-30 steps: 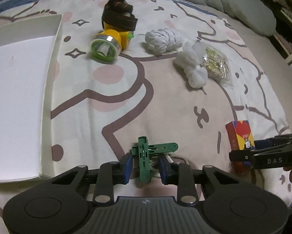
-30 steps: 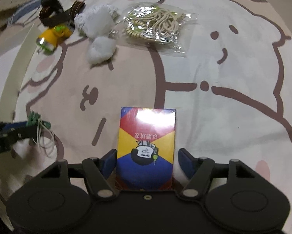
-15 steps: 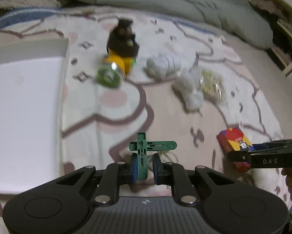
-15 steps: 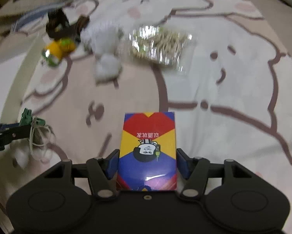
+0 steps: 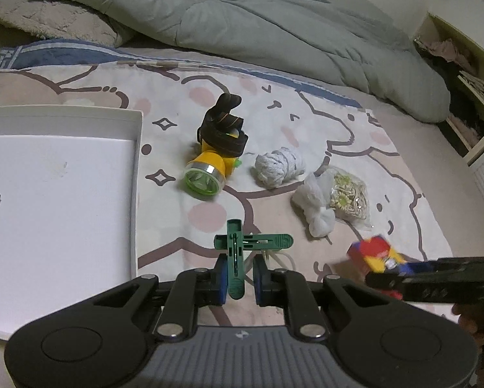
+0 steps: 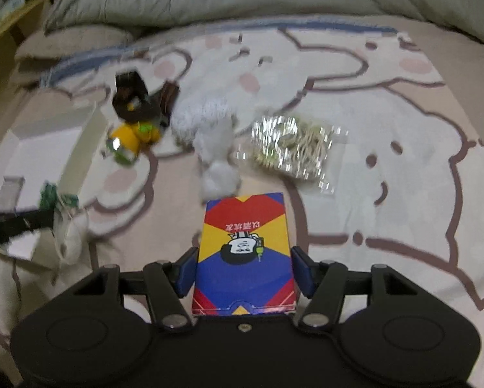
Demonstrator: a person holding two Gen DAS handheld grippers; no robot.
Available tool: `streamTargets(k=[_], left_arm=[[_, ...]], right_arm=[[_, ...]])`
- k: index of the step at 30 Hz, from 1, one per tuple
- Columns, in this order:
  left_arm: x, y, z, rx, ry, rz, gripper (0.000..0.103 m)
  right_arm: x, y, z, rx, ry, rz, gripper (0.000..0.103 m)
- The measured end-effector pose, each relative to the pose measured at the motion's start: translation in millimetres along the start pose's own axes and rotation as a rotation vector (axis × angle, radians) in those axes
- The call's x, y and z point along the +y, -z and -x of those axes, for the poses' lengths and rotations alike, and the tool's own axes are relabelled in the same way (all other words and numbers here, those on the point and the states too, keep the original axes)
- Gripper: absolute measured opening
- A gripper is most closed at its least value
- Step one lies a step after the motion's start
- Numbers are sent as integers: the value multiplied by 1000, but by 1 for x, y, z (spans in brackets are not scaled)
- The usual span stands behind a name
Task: Organize objects
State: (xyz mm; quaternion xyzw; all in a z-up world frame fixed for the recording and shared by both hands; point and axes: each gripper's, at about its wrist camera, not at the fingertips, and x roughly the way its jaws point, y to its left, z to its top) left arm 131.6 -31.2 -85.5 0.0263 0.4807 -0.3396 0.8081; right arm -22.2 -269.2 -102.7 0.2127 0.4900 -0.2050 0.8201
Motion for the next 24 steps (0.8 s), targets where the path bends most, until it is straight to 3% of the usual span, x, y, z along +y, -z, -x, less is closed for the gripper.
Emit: streamTargets(k=[8,15,19,24], left_arm=[[-4,2,-1,13,10,-16,17],[-8,4,-7,36,3,-33,17],[-7,4,-6,28,-2,-32,17],[-2,-3,3,-14,-16,-20,17]], right_arm=[[5,19,-42,151,68,68,61],[4,17,-52,191,68,95,62],[2,16,-50,176,56,83,60],[8,5,-26,46,55,91,60]])
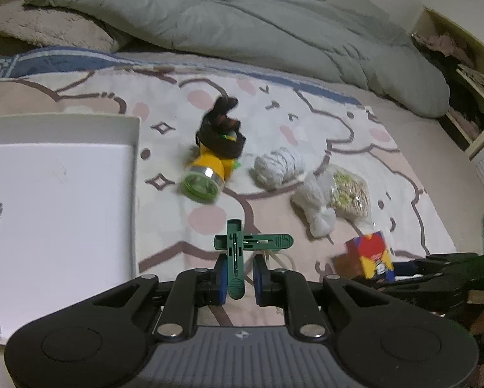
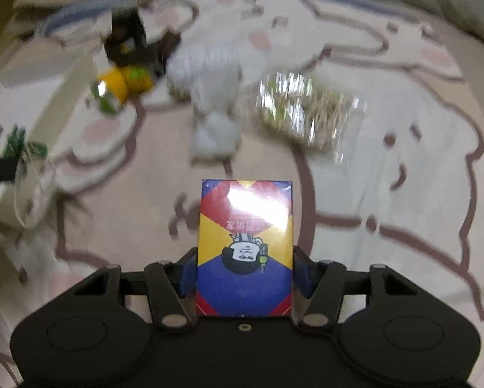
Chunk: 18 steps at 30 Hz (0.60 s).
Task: Organize objects
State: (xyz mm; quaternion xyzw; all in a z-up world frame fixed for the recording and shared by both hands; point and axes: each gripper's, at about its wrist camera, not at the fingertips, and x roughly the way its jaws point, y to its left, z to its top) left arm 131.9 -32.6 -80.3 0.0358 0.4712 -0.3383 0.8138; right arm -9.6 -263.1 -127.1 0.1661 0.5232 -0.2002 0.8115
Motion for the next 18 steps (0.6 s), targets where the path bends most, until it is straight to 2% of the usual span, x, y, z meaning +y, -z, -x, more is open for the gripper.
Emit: streamTargets(k=[9,18], left_arm=[[18,-19,29,-108,-45,13,17],[49,-32,61,-203,-93,59,17]], right_arm=[[6,-36,41,-167,-22,-61,60],[43,-60,64,-273,-64,-48,60]])
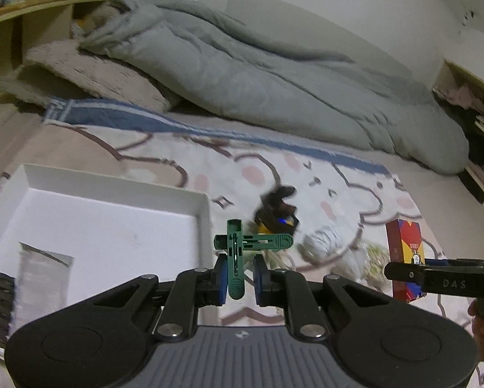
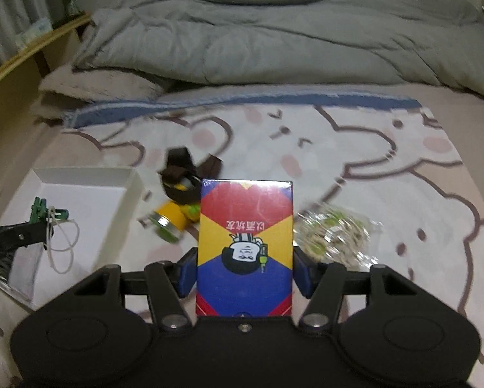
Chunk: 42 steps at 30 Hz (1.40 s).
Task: Organize objects
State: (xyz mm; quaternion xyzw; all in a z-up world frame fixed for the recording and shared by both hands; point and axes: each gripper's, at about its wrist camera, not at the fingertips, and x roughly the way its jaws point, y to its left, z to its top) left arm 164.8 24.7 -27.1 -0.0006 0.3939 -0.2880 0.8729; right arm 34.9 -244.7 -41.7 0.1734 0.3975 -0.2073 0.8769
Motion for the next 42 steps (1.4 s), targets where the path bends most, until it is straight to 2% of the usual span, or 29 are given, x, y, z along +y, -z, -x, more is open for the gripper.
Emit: streamTargets(k=[8,14,27,32,42], left_arm=[[41,-15,15,-53,-55,46,17],[84,-21,17,-62,-110,110,17],[173,-20,3,-24,-235,261,17],[203,-18,-4,1,-294,308,17],[223,-11,-6,24,-337,278,17]], right_arm=[[57,-14,-2,-26,-58,95,60],[101,-29,-13,-37,-117,165,60],[209,-55,-70,-15,-215,401,60],[247,-60,-96,4,-222,478,60],[322,-59,-139,31,-276,670,60]])
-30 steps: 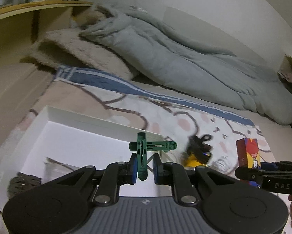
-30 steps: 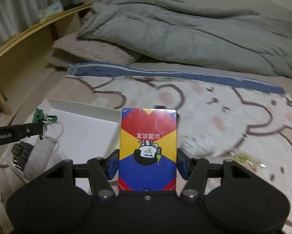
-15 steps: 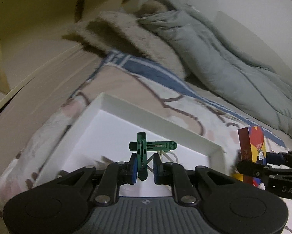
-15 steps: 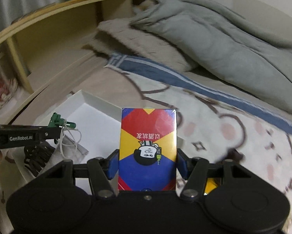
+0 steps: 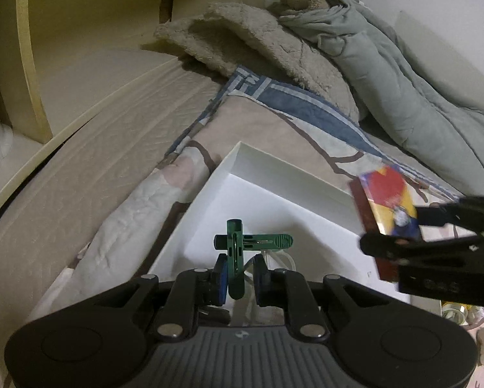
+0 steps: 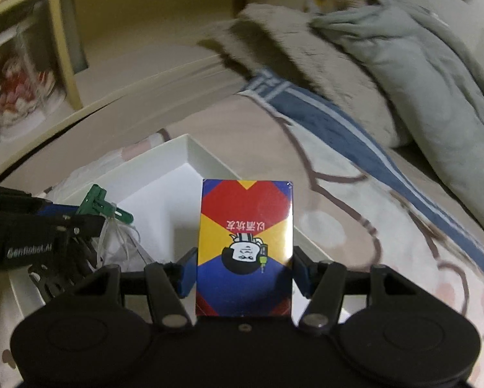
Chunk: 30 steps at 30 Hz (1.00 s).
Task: Organize objects
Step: 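Lower the green clip into the tray with the left gripper while the right gripper drops the card box there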
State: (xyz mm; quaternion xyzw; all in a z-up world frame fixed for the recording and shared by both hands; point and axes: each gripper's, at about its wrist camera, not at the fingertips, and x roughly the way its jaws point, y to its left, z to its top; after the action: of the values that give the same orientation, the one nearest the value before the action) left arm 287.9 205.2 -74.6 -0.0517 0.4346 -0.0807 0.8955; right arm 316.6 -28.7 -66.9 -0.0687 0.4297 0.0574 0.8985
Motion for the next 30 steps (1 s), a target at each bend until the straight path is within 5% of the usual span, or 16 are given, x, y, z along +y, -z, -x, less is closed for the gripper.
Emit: streamTargets(k=[5,8,14,17,30], left_arm=[[4,-1,-3,2,-3,0,17],[7,-1,-4,4,-27,-9,20],[10,2,-7,19,-15,-3,20],[11,1,-4,10,-28,9,42],[6,3,15,9,-26,18,43]], right_arm=[[18,-20,-16,-31,-65,20,61],[21,-24,-24,-2,-34,-18,75],[5,-13,-20,30,-12,-118,75],[-7,-5,-15,51,-31,-192,75],[-17,14,16,46,-50,-266,75]])
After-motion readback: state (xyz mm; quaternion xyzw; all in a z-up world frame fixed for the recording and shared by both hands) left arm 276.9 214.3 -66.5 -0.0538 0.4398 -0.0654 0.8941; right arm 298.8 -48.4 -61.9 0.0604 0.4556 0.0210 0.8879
